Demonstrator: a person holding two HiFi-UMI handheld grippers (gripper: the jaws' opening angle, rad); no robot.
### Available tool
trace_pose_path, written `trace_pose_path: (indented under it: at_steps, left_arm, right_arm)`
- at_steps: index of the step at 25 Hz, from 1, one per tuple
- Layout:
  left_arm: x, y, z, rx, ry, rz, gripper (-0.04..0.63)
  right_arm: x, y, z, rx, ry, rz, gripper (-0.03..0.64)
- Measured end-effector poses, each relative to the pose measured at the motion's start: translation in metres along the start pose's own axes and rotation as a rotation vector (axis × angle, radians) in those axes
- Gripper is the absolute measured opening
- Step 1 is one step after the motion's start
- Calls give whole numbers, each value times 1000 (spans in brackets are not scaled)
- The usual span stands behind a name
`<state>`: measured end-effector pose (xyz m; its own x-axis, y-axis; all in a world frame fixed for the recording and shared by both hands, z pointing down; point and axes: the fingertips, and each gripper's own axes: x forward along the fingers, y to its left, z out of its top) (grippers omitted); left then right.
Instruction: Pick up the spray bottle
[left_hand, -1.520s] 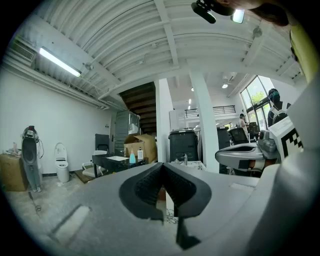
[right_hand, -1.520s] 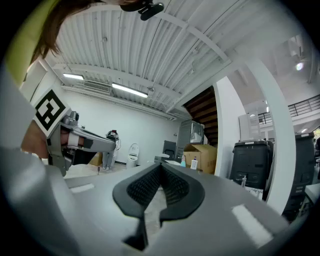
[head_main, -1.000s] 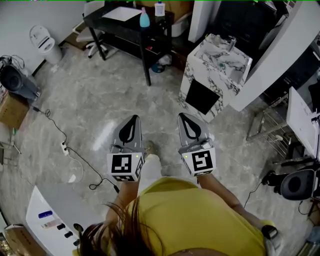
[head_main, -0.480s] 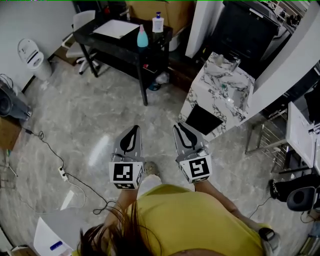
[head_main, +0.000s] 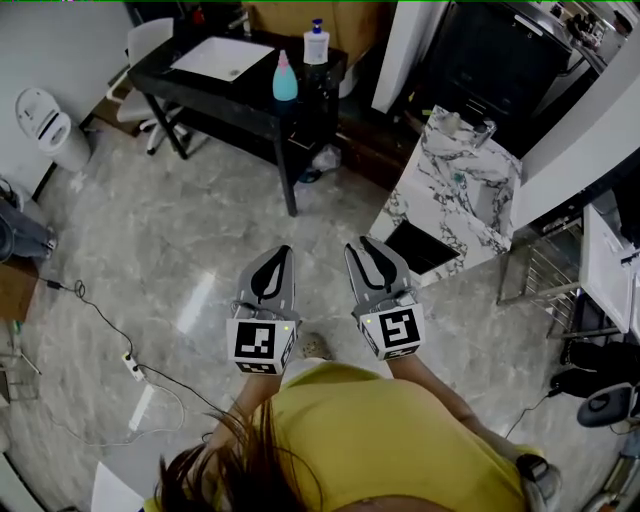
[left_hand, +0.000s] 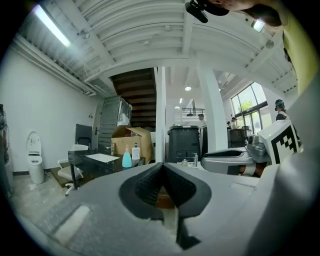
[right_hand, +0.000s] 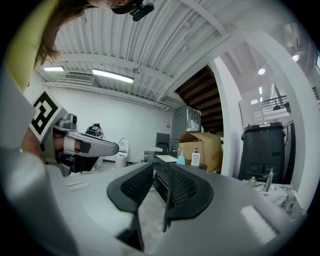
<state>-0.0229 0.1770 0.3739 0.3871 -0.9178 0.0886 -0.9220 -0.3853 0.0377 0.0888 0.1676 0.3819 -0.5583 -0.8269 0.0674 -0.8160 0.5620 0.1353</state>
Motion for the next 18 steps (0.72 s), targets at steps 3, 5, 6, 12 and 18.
trace_pose_path:
  at_steps: [3, 5, 6, 12, 18]
  left_arm:
    - [8, 12, -5, -13, 12, -10, 0]
    - [11, 19, -9, -27, 16, -11, 0]
    - [12, 22, -10, -35, 16, -10, 0]
    - [24, 37, -13, -64, 17, -11, 0]
    - [43, 57, -8, -55, -17, -2, 0]
  right_arm:
    - [17, 0, 1, 6, 1, -6, 103]
    - [24, 0, 2, 6, 5, -8, 104]
    - [27, 1, 1, 5, 9, -6, 104]
    - [45, 6, -3, 1, 29, 20, 105]
    - [76, -3, 2, -9, -9, 29, 104]
